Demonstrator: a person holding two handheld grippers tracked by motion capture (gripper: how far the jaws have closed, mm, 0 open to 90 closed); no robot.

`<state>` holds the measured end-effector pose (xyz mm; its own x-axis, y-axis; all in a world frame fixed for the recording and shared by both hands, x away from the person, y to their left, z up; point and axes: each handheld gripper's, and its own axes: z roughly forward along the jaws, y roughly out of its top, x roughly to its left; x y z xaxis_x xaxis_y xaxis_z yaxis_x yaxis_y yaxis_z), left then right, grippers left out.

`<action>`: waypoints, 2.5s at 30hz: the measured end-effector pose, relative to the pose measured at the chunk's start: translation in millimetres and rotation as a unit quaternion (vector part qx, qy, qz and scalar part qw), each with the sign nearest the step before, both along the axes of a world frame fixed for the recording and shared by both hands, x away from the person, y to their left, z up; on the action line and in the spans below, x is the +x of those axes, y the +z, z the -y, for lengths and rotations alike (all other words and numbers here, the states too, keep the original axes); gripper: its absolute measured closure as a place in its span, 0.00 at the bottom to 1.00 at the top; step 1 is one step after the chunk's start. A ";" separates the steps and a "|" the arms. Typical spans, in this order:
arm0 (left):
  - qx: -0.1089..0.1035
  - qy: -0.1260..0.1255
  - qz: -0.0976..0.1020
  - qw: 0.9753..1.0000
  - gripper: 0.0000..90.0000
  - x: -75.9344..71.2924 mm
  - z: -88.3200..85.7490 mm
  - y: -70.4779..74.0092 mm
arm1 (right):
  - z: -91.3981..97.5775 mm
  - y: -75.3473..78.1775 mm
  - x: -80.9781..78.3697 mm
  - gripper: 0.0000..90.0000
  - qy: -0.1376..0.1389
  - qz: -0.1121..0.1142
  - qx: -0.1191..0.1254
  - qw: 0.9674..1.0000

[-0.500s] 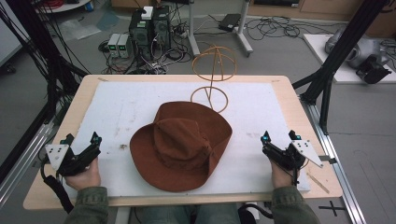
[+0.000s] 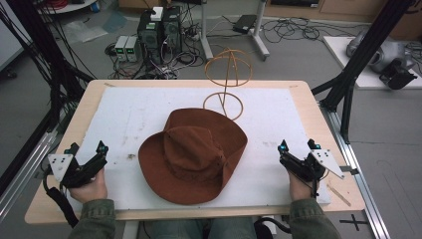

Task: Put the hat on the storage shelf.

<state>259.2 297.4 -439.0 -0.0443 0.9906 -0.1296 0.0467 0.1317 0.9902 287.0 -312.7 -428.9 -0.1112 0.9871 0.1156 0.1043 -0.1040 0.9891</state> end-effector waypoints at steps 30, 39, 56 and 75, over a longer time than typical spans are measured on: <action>-0.005 -0.001 0.002 1.000 0.18 -0.4 -3.1 0.7 | -65.8 34.8 -6.0 0.05 0.110 0.070 -0.012 0.991; -0.011 0.001 0.004 1.000 0.18 -0.8 -6.7 0.6 | -114.8 38.8 2.7 0.05 0.301 -0.015 -0.094 0.949; -0.014 0.004 0.002 1.000 0.18 -1.4 -9.4 -0.1 | -174.9 18.1 33.1 0.50 0.426 -0.200 -0.207 0.858; -0.018 0.004 0.000 1.000 0.19 -1.4 -10.7 -0.4 | -173.0 19.7 33.4 0.99 0.417 -0.204 -0.170 0.869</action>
